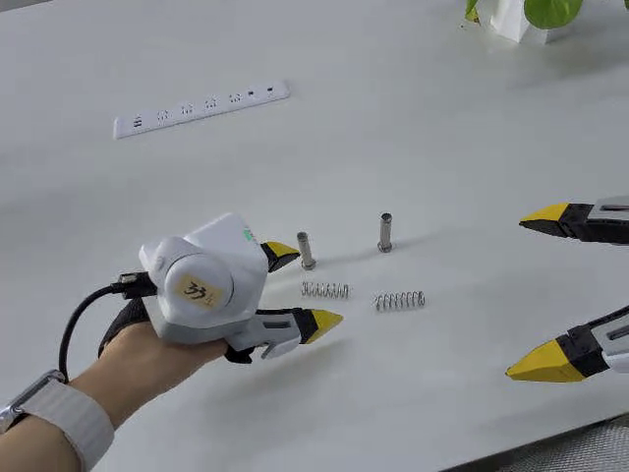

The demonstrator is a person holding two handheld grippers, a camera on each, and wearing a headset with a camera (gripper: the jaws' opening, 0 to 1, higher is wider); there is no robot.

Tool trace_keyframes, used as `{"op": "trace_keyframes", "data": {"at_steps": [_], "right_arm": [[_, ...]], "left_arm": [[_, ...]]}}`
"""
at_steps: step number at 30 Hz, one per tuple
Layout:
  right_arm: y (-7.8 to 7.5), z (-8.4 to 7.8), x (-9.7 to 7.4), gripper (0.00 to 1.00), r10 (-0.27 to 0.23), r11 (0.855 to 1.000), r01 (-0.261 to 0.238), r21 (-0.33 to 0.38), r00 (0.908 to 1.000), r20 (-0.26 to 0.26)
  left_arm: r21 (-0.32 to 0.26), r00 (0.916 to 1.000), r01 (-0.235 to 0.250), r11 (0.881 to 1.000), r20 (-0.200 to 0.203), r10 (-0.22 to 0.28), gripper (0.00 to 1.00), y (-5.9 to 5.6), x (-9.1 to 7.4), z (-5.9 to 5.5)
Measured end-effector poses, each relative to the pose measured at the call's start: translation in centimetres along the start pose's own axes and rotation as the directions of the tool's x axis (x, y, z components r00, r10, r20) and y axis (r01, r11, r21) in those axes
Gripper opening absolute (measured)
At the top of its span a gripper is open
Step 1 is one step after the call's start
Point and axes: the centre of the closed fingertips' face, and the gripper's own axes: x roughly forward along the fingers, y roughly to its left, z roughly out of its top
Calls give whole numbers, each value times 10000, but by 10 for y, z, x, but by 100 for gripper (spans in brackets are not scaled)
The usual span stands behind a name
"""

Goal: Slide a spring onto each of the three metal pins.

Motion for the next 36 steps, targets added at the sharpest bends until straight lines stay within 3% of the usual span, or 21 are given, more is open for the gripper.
{"op": "trace_keyframes", "data": {"at_steps": [4, 9, 13, 17, 28, 36], "right_arm": [[0, -2, 0, 98, -13, 10000, 13, 74, 10000, 6], [1, -7, 0, 97, 13, 9997, -14, 244, 10000, 32], [3, -9, 0, 97, 18, 9992, -21, 395, 10000, 78], [4, -10, -1, 97, 9, 9989, -14, 466, 10000, 99], [6, -12, -2, 97, 3, 9983, -9, 578, 10000, 92], [8, -9, 1, 97, 77, 9982, -86, 592, 9998, 164]], "left_arm": [[-39, 9994, 71, 10000, -353, -72, 41, 3, 5, -4], [369, 9967, 136, 9992, -799, -106, 30, 5, 10, -9], [754, 9910, 219, 9969, -1333, -116, 27, 5, 15, -16], [424, 9842, 452, 9981, -1733, -372, 26, 2, 20, -22], [270, 9775, 485, 9985, -2069, -419, 18, 6, 24, -24], [-19, 9698, 618, 9981, -2364, -605, 14, 2, 22, -31]]}}
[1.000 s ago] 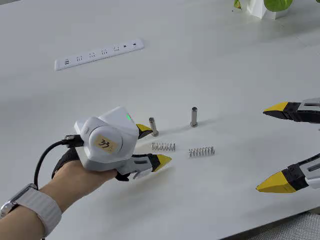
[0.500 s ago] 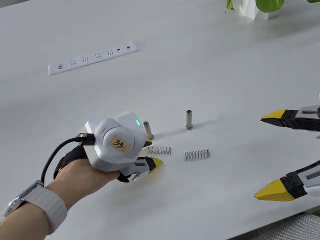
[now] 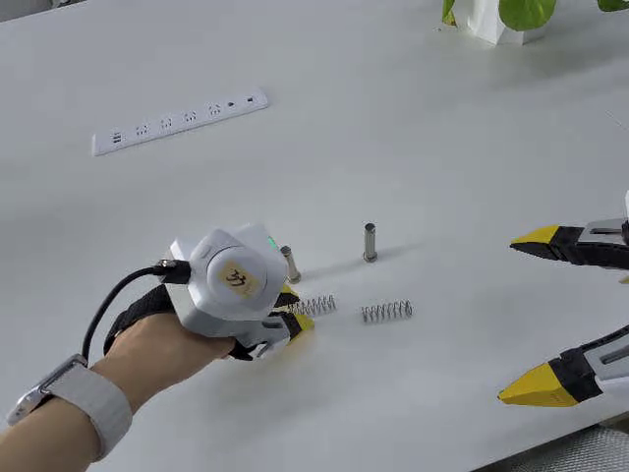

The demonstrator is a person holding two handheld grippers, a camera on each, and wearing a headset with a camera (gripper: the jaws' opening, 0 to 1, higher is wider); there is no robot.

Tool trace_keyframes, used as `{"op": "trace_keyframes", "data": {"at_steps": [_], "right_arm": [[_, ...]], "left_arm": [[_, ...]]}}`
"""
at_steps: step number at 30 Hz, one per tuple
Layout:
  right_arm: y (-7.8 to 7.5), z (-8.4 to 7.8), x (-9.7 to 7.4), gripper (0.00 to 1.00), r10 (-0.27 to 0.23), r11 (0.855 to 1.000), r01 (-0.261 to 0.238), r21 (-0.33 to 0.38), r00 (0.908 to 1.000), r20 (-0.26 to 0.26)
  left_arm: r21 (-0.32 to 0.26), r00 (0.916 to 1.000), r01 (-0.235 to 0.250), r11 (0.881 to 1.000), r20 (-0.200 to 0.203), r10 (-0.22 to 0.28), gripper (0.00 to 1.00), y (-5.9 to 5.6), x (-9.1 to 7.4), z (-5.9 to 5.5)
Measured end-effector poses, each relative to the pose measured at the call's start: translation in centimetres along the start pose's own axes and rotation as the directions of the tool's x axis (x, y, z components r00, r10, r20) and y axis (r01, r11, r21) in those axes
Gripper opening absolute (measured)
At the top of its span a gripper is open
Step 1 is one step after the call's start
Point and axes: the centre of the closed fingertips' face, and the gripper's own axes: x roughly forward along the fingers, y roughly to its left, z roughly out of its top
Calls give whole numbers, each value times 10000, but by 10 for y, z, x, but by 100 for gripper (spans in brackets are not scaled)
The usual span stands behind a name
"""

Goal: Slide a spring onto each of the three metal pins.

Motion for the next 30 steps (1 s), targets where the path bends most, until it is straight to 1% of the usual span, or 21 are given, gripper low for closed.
{"op": "trace_keyframes", "data": {"at_steps": [1, 12, 16, 18, 21, 23, 30], "right_arm": [[0, 0, 0, 97, 5, 10000, -5, -6, 10000, 4], [2, 1, 1, 96, 29, 10000, -29, 0, 10000, 41], [4, 1, 2, 95, 57, 10000, -57, 20, 10000, 55], [4, 2, 2, 95, 71, 10000, -71, 29, 9999, 86], [6, 3, 3, 95, 99, 10000, -99, 12, 9999, 104], [6, 4, 3, 95, 108, 9999, -108, -2, 9999, 115], [8, 7, 4, 94, 139, 9999, -139, -1, 9997, 187]], "left_arm": [[-73, 10000, 25, 10000, -54, -25, 14, -1, 0, -1], [-289, 9998, 171, 9994, -95, -174, 8, -4, 1, 0], [-448, 9998, 176, 9988, -129, -181, 7, -4, 1, -1], [-685, 9997, 191, 9975, -146, -201, 7, -4, 1, -1], [-696, 9996, 197, 9974, -203, -211, 7, -4, 1, -1], [-831, 9994, 223, 9963, -232, -243, 7, -5, 1, -1], [-1054, 9997, 187, 9943, -139, -203, 7, -6, 0, -1]]}}
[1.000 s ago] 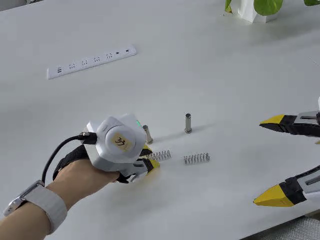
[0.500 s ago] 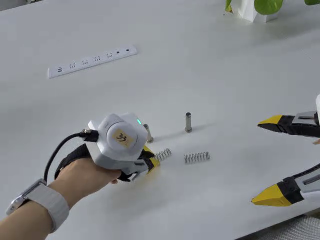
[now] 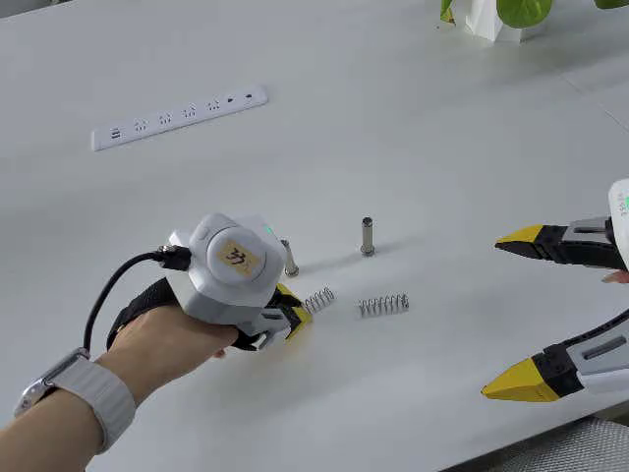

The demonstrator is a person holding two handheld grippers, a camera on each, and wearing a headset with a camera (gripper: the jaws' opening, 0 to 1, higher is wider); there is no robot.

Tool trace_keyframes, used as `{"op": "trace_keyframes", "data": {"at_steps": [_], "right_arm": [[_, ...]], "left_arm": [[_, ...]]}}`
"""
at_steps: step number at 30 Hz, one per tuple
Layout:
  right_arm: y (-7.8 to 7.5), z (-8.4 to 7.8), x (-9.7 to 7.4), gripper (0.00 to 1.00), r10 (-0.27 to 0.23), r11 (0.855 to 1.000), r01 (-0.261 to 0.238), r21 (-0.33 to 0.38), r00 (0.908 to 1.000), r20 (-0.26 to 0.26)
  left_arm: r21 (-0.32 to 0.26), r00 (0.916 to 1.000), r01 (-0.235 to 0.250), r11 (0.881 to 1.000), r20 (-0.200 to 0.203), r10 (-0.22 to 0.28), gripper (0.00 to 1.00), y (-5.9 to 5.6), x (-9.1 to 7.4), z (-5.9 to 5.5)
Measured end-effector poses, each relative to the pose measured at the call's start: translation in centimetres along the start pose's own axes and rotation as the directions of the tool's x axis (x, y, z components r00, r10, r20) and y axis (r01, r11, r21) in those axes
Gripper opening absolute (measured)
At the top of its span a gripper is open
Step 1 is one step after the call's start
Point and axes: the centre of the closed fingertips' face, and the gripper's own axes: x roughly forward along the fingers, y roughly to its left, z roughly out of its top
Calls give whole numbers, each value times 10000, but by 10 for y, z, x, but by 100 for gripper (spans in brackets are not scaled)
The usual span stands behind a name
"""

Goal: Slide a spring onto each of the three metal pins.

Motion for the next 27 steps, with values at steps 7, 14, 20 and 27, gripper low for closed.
{"op": "trace_keyframes", "data": {"at_steps": [7, 14, 20, 27], "right_arm": [[2, 1, 2, 94, 92, 9999, -93, -74, 9999, -40], [2, 8, 5, 93, 168, 9996, -169, -218, 9999, -10], [7, 12, 10, 92, 404, 9982, -407, -440, 9992, -71], [12, 18, 19, 90, 735, 9938, -754, -816, 9969, -267]], "left_arm": [[-228, 9983, 16, 9997, 588, -2, 7, -1, -9, 9], [-751, 9847, -113, 9971, 1727, 242, 7, -9, -22, 21], [-1167, 9650, -150, 9930, 2582, 450, 7, -16, -33, 23], [-1440, 9500, -320, 9891, 3033, 749, 7, -20, -43, 16]]}}
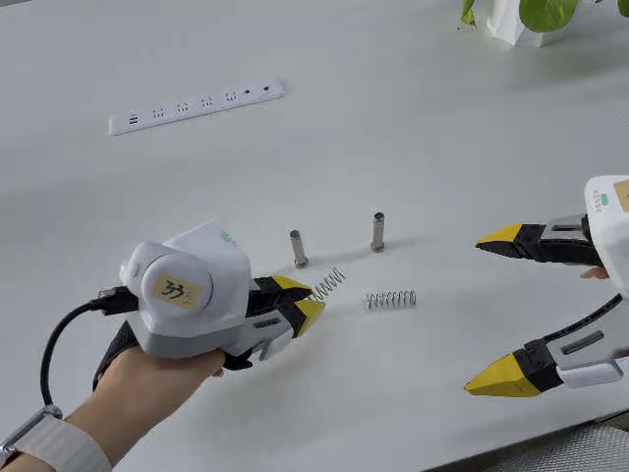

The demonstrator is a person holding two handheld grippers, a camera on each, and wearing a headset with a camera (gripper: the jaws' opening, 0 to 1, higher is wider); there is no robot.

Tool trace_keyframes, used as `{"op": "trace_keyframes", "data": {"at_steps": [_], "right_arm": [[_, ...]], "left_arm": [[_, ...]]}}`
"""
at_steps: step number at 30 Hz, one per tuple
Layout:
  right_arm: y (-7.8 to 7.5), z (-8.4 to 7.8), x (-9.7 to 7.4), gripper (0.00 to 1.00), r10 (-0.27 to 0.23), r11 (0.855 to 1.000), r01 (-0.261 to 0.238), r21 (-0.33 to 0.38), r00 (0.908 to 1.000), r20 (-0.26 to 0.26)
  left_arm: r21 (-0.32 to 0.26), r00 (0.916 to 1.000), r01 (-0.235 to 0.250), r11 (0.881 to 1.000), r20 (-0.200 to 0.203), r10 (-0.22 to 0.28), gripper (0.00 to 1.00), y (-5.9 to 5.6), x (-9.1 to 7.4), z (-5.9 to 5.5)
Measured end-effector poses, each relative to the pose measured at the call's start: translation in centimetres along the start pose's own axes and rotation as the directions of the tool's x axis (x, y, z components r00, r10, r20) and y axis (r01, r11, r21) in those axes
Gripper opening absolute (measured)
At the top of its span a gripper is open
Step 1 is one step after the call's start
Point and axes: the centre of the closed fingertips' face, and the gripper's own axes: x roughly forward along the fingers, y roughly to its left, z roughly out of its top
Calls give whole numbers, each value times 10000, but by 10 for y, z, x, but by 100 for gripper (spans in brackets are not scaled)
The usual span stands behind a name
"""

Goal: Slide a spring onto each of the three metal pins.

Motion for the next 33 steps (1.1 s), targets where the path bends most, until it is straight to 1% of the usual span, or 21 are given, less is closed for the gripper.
{"op": "trace_keyframes", "data": {"at_steps": [3, 5, 6, 8, 10, 12, 14, 17, 19, 20, 22, 24, 26, 29, 31, 32, 33], "right_arm": [[2, 5, 4, 90, 227, 9997, -227, -88, 9997, 3], [4, 9, 8, 88, 457, 9987, -457, -227, 9990, -7], [5, 10, 10, 88, 557, 9979, -559, -323, 9984, -92], [5, 14, 14, 86, 708, 9965, -714, -440, 9974, -165], [8, 19, 17, 84, 982, 9936, -990, -536, 9950, -173], [10, 23, 21, 84, 1137, 9913, -1148, -651, 9933, -194], [13, 26, 25, 83, 1366, 9865, -1392, -868, 9900, -349], [17, 32, 31, 80, 1709, 9782, -1758, -1110, 9839, -524], [20, 38, 36, 80, 1859, 9726, -1922, -1311, 9808, -588], [21, 41, 38, 79, 1988, 9684, -2066, -1399, 9777, -677], [22, 46, 41, 77, 2092, 9615, -2192, -1658, 9749, -759], [24, 52, 44, 75, 2253, 9535, -2378, -1852, 9705, -861], [26, 59, 47, 74, 2374, 9453, -2508, -2088, 9675, -872], [28, 68, 51, 70, 2562, 9360, -2710, -2247, 9621, -934], [31, 72, 54, 67, 2751, 9286, -2906, -2309, 9565, -975], [34, 74, 55, 63, 2903, 9241, -3057, -2294, 9518, -990], [38, 77, 56, 59, 3131, 9181, -3280, -2224, 9444, -999]], "left_arm": [[-67, 9999, 11, 10000, 118, -11, 7, -2, -4, -1], [-280, 9995, 133, 9995, 276, -125, 7, -5, -7, -2], [-335, 9994, 121, 9994, 326, -110, 7, -6, -9, -3], [-358, 9993, 77, 9993, 382, -63, 7, -8, -12, -6], [-409, 9992, 77, 9991, 395, -61, 7, -10, -14, -8], [-353, 9993, 47, 9994, 383, -33, 7, -11, -17, -9], [-339, 9991, 80, 9994, 430, -65, 7, -14, -21, -9], [-238, 9990, 56, 9997, 452, -45, 7, -15, -27, -8], [-280, 9987, 48, 9996, 508, -34, 7, -14, -30, -9], [-285, 9985, 58, 9996, 538, -43, 7, -15, -32, -9], [-212, 9987, -6, 9998, 503, 16, 7, -15, -35, -11], [-264, 9986, 36, 9996, 522, -22, 7, -17, -38, -12], [-210, 9987, 19, 9998, 512, -9, 7, -19, -41, -14], [-188, 9977, 142, 9997, 663, -129, 7, -23, -45, -13], [-127, 9963, 301, 9995, 813, -289, 7, -27, -47, -11], [-119, 9956, 360, 9993, 871, -349, 7, -29, -48, -10], [-132, 9956, 361, 9993, 875, -348, 7, -29, -49, -10]]}}
